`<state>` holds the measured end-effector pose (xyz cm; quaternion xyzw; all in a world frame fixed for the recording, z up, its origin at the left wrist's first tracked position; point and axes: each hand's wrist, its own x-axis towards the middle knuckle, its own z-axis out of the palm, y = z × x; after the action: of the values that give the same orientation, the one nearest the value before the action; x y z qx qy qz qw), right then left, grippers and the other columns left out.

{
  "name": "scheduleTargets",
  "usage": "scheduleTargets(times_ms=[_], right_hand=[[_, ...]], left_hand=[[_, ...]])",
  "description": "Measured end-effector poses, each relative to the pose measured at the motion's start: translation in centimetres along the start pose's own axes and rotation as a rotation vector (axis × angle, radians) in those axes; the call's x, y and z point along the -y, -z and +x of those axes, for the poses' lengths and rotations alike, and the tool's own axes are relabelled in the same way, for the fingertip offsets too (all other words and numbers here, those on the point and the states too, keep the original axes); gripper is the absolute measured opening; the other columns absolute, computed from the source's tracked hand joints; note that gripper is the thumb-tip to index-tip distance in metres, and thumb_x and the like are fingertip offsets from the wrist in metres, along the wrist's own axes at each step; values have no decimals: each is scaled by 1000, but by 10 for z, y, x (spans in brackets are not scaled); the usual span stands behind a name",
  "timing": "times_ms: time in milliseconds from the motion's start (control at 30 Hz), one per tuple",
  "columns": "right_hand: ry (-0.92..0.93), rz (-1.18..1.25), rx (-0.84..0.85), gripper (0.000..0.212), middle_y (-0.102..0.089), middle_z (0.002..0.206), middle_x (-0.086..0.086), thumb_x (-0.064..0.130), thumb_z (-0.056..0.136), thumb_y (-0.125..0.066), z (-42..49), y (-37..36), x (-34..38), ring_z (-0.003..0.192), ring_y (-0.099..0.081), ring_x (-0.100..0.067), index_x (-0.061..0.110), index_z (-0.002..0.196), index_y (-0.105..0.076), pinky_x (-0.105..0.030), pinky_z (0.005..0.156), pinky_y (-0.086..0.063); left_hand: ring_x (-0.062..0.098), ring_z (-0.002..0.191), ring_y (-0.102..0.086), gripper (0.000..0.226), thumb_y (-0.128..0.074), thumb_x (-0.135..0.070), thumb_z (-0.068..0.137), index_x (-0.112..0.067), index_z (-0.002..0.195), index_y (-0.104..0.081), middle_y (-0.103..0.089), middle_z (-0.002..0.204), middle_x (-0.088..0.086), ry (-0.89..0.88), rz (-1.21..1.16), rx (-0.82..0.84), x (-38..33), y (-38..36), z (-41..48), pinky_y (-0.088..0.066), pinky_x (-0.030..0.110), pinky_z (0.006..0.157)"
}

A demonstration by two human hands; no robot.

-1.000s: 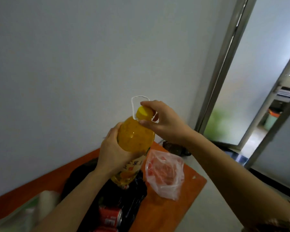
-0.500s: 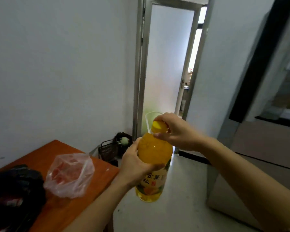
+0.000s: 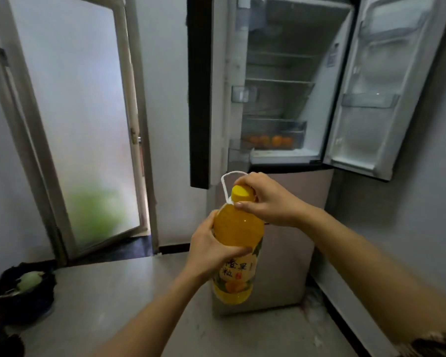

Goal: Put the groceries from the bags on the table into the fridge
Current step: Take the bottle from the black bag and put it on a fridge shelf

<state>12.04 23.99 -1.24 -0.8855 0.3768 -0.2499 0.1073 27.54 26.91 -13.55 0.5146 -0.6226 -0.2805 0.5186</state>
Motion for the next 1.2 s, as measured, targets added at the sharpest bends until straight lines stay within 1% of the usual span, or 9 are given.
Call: scheduleTargets(times_ms=[167, 267, 333, 467, 567, 667, 833, 1067, 1200], right_hand=[[-92, -79, -47, 35, -44, 107, 11, 36, 88, -65, 42, 49, -76, 104, -43, -8, 24, 118, -51, -24, 86, -38], [-112, -111, -118, 35, -44, 108, 10, 35, 89, -65, 71, 84, -112, 103, -42, -8, 25, 119, -50, -28, 88, -40], [-114, -148, -179, 38, -46, 109, 7, 34, 89, -65, 90, 108, -133, 105, -43, -10, 22, 121, -51, -32, 90, -44], [-106, -169, -252, 43, -45, 114, 4, 31, 89, -66, 129, 150, -176, 110, -43, -15, 20, 126, -48, -35, 93, -45], [-83, -205, -305, 44, -44, 113, 5, 29, 89, -66, 155, 175, -212, 110, -43, -15, 18, 128, -48, -34, 92, -45], [-8, -240, -354, 45, -44, 111, 6, 29, 88, -67, 184, 197, -255, 109, -43, -14, 18, 128, -49, -32, 90, -45], [170, -274, -447, 46, -45, 112, 6, 27, 87, -68, 232, 246, -320, 108, -44, -14, 16, 127, -49, -28, 86, -45], [454, -323, -579, 46, -49, 105, 0, 24, 83, -67, 317, 321, -370, 102, -44, -19, 7, 124, -53, -29, 82, -42], [560, -295, -673, 48, -47, 103, 2, 20, 80, -66, 362, 347, -384, 98, -40, -15, 6, 124, -54, -14, 78, -34]], left_hand=[[5, 106, -56, 87, -83, -65, 46, -54, 119, -38, -55, 114, -21, -104, -27, 76, 3, -56, 110, -55, 38, 87], [2, 105, -55, 80, -85, -58, 50, -57, 115, -38, -55, 113, -21, -194, -52, 88, -14, -79, 176, -52, 29, 84], [3, 107, -54, 83, -85, -55, 51, -56, 119, -37, -54, 116, -19, -246, -52, 84, -29, -93, 218, -50, 26, 83], [1, 102, -54, 83, -87, -49, 53, -47, 121, -39, -54, 110, -20, -316, -69, 69, -53, -122, 298, -52, 31, 83], [8, 108, -54, 85, -86, -53, 51, -46, 122, -40, -55, 114, -16, -360, -48, 24, -63, -144, 350, -53, 42, 88], [12, 112, -52, 88, -87, -48, 54, -40, 127, -38, -54, 119, -13, -408, -40, -50, -71, -171, 401, -52, 46, 91], [12, 112, -52, 94, -88, -42, 55, -35, 133, -36, -52, 126, -7, -499, -54, -244, -96, -212, 483, -51, 43, 92], [15, 114, -53, 101, -82, -54, 52, -28, 139, -36, -53, 129, -3, -650, -26, -517, -146, -228, 599, -51, 42, 92], [18, 116, -52, 103, -78, -59, 54, -24, 140, -34, -52, 132, 0, -747, 41, -638, -168, -218, 654, -50, 43, 93]])
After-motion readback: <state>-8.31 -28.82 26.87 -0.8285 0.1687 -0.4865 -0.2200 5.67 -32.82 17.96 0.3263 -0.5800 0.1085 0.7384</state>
